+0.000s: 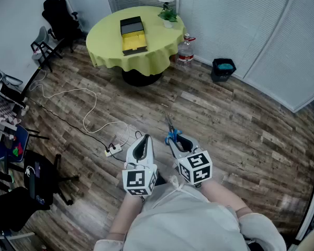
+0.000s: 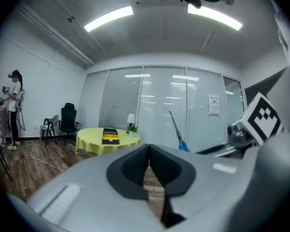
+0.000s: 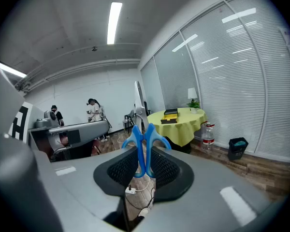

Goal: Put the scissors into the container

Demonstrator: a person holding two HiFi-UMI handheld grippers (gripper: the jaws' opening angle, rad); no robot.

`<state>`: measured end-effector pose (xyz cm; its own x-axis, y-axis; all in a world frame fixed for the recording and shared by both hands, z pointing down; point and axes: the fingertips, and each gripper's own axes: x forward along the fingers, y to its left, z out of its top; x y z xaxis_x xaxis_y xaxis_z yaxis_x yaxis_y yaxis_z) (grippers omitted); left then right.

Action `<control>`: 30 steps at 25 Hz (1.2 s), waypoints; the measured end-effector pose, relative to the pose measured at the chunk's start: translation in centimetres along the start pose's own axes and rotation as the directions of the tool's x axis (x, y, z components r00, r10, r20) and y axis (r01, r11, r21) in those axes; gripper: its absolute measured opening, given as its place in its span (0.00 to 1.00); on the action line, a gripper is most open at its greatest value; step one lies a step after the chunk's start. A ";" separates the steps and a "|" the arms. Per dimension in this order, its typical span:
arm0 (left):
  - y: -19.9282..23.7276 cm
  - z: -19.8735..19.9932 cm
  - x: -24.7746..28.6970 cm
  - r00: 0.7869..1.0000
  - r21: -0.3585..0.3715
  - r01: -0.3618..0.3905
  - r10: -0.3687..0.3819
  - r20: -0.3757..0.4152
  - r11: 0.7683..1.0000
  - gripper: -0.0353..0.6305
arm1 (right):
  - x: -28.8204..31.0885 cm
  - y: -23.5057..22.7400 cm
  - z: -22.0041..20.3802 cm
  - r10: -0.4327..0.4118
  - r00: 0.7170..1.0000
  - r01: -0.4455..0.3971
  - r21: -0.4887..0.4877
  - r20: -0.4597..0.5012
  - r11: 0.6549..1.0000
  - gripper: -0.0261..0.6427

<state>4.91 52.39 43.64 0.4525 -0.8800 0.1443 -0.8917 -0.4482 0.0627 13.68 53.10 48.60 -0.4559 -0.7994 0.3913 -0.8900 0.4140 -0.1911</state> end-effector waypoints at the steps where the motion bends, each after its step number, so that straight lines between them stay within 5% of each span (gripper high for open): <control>1: -0.2 0.0 -0.1 1.000 0.001 0.002 -0.002 -0.003 1.000 0.06 | -0.2 0.0 -0.1 -0.001 1.000 0.001 0.002 -0.001 1.000 0.17; 18: -1.1 -2.5 2.4 0.995 0.000 0.027 -0.027 -0.093 1.000 0.06 | 0.3 -3.0 -1.9 -0.052 0.998 0.056 0.100 -0.045 0.993 0.17; 30: 7.8 -0.5 11.7 0.994 -0.047 0.054 -0.058 -0.089 0.997 0.06 | 11.0 -5.0 2.8 -0.086 0.993 0.095 0.116 -0.077 0.989 0.17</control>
<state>3.25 38.73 46.34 0.5009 -0.8349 0.2280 -0.8654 -0.4874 0.1165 13.06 40.98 51.35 -0.3754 -0.7962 0.4745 -0.9242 0.2830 -0.2563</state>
